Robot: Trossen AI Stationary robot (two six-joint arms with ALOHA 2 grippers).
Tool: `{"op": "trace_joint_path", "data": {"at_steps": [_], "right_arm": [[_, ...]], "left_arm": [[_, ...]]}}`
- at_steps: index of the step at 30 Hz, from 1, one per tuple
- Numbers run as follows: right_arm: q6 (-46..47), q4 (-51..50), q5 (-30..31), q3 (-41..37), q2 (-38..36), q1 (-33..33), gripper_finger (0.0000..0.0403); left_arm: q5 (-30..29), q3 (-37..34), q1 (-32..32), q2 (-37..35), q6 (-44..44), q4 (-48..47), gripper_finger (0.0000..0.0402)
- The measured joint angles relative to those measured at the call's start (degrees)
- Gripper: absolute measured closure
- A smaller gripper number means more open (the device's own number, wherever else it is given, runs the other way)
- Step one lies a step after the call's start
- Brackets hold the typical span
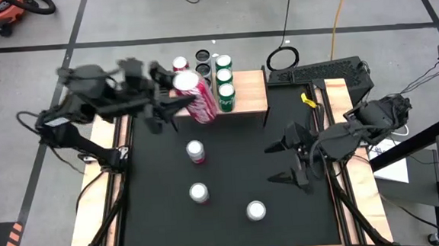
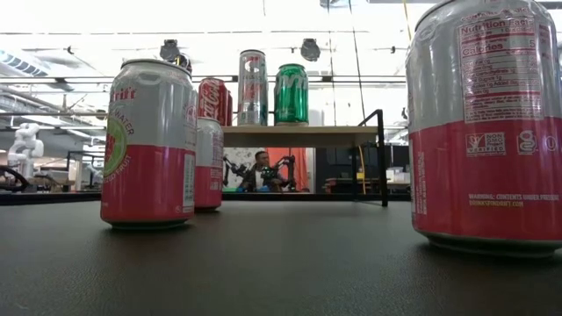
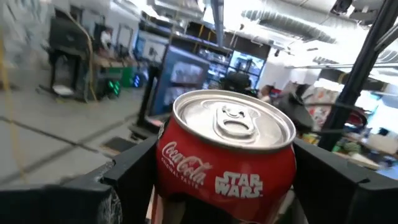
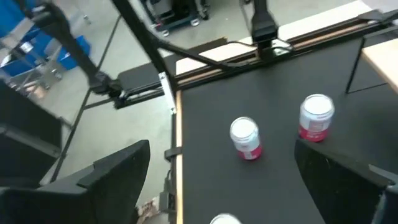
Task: Place canned beverage on shelf
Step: Put the red white soda can aligned with the other red soda can on the shelf
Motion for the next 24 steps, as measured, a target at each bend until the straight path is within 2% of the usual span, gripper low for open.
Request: {"op": "trace_joint_path", "data": {"at_steps": [5, 12, 18, 24], "right_arm": [[3.47, 0.31, 4.52, 0.0, 1.23, 1.16, 0.0023], [6.27, 4.87, 9.53, -0.02, 2.21, 1.08, 0.0023], [7.29, 10.61, 16.36, -0.02, 2.98, 0.48, 0.0023], [8.5, 14.36, 21.0, -0.02, 4.25, 0.48, 0.0023]], "left_arm": [[0.82, 0.02, 1.61, -5.79, 4.74, -3.6, 0.0095], [0.93, -1.95, 4.61, -12.04, 5.47, -10.69, 0.0095], [1.24, -12.11, 7.64, -17.6, 5.57, -8.47, 0.0095], [5.27, -26.96, 10.68, -23.99, 3.17, -0.99, 0.0095]]}}
